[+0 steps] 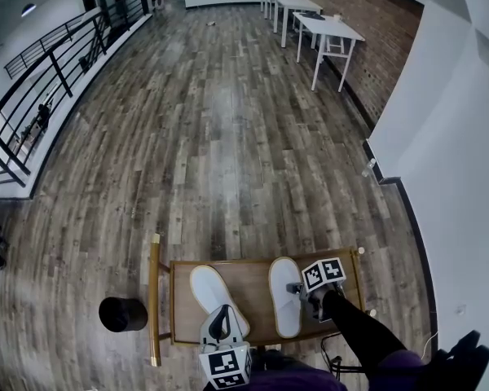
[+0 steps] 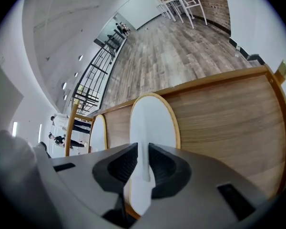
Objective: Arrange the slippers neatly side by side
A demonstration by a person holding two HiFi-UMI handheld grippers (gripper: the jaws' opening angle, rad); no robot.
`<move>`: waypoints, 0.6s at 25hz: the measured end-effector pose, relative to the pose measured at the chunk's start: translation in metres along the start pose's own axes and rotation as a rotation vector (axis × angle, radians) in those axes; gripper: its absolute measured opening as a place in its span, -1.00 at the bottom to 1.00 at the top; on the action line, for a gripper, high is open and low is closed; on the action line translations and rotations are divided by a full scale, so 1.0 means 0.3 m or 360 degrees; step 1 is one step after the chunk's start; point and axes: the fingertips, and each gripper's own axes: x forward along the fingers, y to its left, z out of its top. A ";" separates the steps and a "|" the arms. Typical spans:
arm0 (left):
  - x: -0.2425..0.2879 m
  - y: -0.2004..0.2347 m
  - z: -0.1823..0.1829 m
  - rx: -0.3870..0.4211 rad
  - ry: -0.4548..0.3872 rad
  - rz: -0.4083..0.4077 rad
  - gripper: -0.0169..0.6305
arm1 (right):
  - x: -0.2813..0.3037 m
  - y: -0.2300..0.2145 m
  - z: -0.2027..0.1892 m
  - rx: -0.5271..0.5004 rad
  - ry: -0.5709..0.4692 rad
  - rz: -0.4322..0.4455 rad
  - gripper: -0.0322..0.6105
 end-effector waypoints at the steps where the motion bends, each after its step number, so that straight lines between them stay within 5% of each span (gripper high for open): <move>1: 0.001 0.000 0.000 0.0000 -0.0001 -0.0001 -0.95 | 0.001 0.008 -0.002 -0.0012 0.0006 0.0012 -0.71; 15: 0.023 0.058 -0.021 -0.0168 -0.0025 0.0060 -0.94 | -0.115 0.036 0.026 -0.0047 -0.0172 0.0041 -0.61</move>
